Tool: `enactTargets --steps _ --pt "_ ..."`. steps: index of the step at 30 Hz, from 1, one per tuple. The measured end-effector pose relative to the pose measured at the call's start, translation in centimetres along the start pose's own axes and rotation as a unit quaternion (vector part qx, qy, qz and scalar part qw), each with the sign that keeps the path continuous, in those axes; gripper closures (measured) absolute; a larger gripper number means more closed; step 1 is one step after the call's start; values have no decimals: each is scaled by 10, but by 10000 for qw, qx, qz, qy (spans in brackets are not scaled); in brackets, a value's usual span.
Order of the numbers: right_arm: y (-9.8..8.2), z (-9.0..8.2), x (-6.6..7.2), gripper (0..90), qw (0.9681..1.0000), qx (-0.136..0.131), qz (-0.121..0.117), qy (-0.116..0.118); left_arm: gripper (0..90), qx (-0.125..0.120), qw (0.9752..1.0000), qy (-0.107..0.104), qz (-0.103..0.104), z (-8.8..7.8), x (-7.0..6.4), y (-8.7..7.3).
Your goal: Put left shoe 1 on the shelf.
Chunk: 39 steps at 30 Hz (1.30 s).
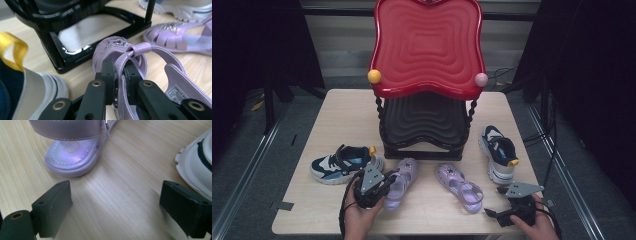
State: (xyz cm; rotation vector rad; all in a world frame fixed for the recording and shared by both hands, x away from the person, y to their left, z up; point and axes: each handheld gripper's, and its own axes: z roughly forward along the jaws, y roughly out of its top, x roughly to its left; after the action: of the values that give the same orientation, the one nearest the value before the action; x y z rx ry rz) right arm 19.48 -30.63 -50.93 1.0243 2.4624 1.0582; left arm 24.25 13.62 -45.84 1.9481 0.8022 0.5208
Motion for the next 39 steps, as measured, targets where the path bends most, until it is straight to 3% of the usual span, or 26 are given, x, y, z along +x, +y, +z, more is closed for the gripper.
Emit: enactTargets --steps 20,28,37,39 --pt "0 0 0 99 10000 -1 1 0 817 -662 9977 104 53 -27 -2 39" --pt "0 0 0 99 10000 -1 1 0 816 -815 9966 149 6 -26 0 52" --pt "0 0 0 99 10000 -1 1 1 816 -1125 9930 347 -111 -19 2 74" --pt "0 0 0 99 10000 -1 0 2 816 -1109 9930 392 -56 -18 3 76"
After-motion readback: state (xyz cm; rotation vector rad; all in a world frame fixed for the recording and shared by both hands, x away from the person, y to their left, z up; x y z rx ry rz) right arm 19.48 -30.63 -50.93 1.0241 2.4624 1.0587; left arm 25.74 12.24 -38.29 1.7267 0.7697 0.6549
